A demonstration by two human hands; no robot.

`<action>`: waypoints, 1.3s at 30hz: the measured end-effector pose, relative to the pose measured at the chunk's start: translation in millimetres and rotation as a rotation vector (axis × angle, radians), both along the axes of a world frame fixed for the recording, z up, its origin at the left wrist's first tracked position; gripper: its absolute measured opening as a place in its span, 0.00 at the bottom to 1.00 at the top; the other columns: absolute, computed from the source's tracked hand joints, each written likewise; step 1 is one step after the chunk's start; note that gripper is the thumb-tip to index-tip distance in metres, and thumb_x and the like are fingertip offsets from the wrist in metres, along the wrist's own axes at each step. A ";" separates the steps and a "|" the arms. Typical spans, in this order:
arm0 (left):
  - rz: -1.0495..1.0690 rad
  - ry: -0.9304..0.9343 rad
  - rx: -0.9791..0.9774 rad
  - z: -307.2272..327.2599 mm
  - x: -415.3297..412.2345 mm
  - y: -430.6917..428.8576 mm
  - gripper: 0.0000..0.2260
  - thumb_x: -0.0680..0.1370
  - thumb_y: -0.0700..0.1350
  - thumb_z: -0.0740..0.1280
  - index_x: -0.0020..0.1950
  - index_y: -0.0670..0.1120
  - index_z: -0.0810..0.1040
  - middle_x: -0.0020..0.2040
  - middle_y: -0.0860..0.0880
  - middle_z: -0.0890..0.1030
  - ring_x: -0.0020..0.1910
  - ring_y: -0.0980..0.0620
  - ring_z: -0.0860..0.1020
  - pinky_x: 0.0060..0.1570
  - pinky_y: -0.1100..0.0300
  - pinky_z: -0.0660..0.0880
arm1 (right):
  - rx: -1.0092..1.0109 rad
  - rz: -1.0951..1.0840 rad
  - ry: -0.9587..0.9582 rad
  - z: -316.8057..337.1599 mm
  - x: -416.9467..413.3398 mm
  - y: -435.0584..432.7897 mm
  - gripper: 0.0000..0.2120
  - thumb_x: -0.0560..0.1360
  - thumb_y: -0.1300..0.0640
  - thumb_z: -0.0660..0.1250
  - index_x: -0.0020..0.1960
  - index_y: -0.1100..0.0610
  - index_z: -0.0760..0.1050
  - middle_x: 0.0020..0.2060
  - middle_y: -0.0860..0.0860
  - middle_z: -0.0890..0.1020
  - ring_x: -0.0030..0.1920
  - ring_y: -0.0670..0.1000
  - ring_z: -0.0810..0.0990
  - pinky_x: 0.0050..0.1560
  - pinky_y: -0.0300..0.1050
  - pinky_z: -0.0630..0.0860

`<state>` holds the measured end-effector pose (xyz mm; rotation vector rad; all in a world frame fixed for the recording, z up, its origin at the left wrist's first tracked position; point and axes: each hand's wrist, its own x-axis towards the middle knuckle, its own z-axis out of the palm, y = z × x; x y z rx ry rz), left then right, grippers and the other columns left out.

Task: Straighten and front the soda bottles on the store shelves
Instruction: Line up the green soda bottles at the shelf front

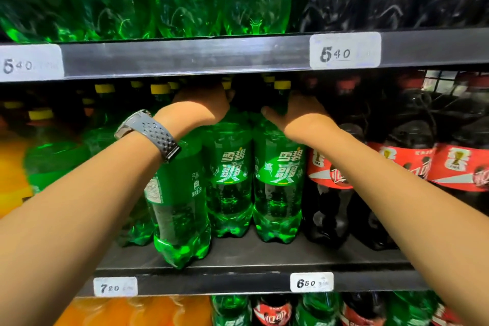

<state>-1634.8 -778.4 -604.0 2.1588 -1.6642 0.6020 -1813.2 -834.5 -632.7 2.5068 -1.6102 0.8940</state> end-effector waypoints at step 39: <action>-0.244 0.917 -0.429 -216.9 50.1 126.9 0.48 0.63 0.66 0.73 0.77 0.57 0.53 0.71 0.61 0.62 0.69 0.65 0.64 0.69 0.61 0.65 | 0.066 0.156 -0.085 -14.2 112.8 15.1 0.53 0.71 0.34 0.65 0.76 0.65 0.39 0.69 0.62 0.68 0.65 0.61 0.73 0.62 0.54 0.73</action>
